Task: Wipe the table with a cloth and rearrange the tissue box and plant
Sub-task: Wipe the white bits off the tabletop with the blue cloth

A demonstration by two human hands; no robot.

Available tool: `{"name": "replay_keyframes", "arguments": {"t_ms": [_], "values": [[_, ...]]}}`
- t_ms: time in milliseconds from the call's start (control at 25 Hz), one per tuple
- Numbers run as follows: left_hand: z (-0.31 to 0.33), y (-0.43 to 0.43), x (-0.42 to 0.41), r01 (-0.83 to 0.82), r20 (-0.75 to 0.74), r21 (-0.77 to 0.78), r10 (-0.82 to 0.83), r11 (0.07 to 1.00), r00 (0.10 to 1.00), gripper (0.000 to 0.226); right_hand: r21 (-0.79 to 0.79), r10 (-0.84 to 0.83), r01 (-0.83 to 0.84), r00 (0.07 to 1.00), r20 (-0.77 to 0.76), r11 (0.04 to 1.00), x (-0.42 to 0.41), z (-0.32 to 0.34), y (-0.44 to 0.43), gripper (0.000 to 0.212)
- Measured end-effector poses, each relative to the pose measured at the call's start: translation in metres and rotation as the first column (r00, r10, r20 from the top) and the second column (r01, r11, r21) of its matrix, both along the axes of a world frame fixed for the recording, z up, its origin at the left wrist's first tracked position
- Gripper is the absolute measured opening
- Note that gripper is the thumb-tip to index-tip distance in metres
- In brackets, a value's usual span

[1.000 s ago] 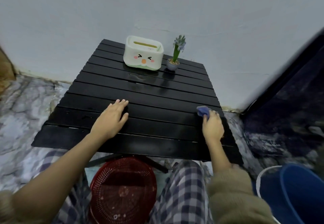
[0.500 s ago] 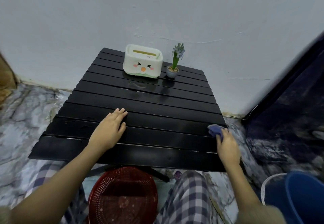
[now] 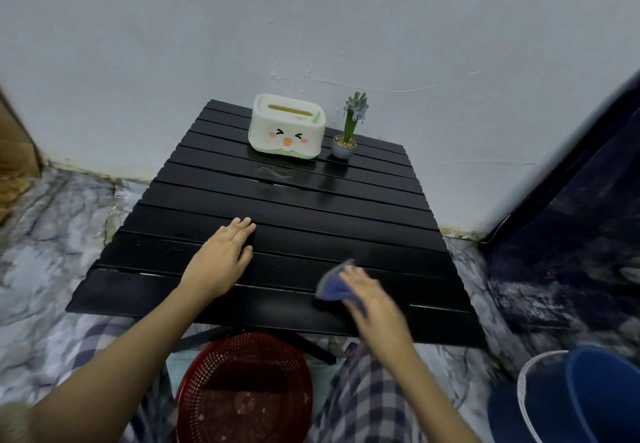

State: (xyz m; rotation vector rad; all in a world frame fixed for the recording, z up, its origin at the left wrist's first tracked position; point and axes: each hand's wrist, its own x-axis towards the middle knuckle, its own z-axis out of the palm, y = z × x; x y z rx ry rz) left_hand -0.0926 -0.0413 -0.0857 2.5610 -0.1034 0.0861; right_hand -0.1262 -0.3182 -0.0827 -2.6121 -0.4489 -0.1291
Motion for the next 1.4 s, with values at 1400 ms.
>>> {"name": "replay_keyframes", "arguments": {"t_ms": [1400], "values": [[0.039, 0.104, -0.018, -0.208, 0.024, -0.219, 0.219, 0.953, 0.975, 0.046, -0.058, 0.338, -0.333, 0.931, 0.137, 0.941, 0.038, -0.007, 0.144, 0.044]]}}
